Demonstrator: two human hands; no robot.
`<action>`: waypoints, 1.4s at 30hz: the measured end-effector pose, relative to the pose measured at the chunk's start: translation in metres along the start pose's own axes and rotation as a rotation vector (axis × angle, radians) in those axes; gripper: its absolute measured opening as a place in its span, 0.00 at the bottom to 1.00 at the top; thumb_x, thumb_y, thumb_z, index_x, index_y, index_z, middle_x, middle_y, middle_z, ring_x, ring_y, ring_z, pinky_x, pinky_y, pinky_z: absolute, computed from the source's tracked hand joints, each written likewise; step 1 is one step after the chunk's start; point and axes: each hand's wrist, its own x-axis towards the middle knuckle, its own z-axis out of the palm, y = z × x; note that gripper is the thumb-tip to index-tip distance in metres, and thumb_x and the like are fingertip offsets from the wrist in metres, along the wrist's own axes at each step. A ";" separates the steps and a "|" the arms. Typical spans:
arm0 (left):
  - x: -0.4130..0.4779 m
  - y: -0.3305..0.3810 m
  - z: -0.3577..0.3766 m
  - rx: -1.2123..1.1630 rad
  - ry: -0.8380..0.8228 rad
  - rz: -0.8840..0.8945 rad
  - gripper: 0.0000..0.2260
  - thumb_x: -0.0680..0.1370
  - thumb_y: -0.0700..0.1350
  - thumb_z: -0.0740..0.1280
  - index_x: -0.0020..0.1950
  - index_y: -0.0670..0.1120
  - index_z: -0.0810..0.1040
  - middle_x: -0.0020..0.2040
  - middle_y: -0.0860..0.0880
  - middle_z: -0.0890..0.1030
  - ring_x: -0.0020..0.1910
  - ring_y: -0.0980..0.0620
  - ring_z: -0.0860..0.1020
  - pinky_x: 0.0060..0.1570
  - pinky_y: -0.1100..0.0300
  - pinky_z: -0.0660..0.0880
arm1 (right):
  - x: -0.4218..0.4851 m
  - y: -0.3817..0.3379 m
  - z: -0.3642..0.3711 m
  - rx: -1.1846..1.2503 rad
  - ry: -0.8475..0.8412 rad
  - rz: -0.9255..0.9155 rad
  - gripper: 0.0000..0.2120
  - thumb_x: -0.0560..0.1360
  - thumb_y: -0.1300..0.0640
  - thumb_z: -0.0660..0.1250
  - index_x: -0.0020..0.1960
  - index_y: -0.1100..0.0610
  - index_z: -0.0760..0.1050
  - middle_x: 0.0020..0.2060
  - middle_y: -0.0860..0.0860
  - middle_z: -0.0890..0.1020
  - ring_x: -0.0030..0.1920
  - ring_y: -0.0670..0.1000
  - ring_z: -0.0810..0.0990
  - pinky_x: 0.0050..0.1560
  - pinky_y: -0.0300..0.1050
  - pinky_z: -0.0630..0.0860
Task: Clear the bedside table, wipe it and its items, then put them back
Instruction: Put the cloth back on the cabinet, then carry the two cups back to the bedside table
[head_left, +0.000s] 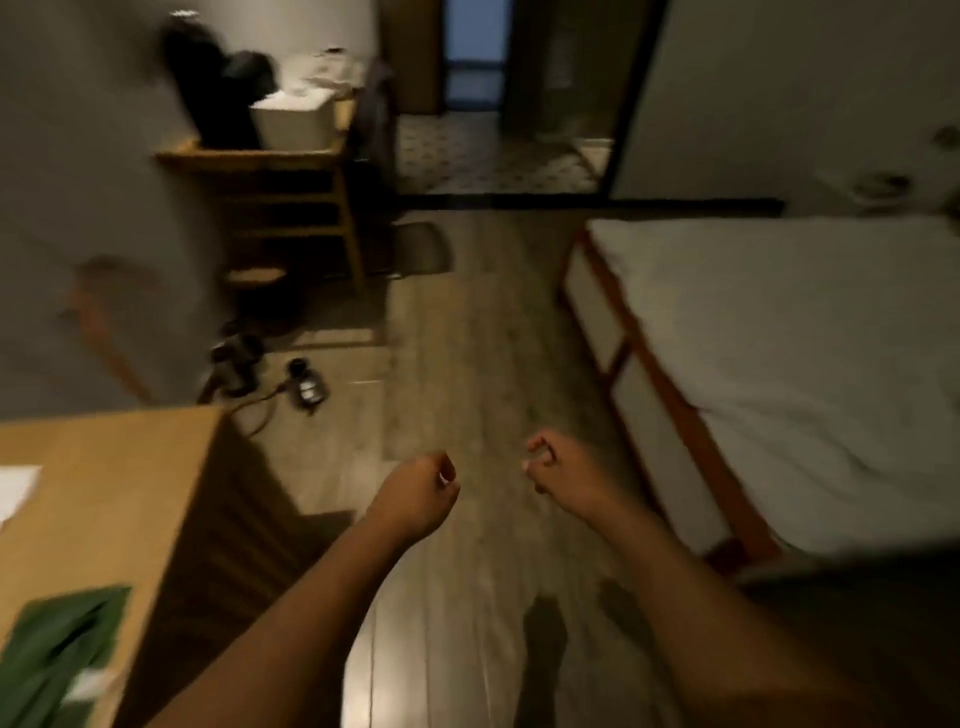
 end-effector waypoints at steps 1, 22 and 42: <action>0.010 0.041 0.021 0.020 -0.047 0.071 0.09 0.78 0.47 0.64 0.55 0.45 0.77 0.49 0.46 0.82 0.49 0.47 0.80 0.46 0.57 0.74 | -0.016 0.027 -0.035 0.018 0.075 0.039 0.06 0.75 0.61 0.69 0.52 0.58 0.75 0.35 0.52 0.79 0.33 0.48 0.74 0.33 0.40 0.67; 0.044 0.721 0.451 0.262 -0.581 1.011 0.07 0.79 0.45 0.61 0.55 0.46 0.75 0.48 0.49 0.77 0.46 0.52 0.77 0.48 0.60 0.75 | -0.326 0.494 -0.499 0.054 0.905 0.837 0.16 0.75 0.48 0.66 0.59 0.54 0.74 0.55 0.54 0.79 0.57 0.54 0.78 0.58 0.46 0.72; 0.199 1.207 0.741 0.479 -0.743 1.309 0.11 0.80 0.48 0.62 0.59 0.43 0.73 0.55 0.45 0.76 0.54 0.49 0.75 0.61 0.55 0.73 | -0.315 0.787 -0.907 0.055 0.871 1.099 0.10 0.78 0.49 0.63 0.52 0.55 0.75 0.47 0.53 0.80 0.48 0.51 0.78 0.48 0.45 0.76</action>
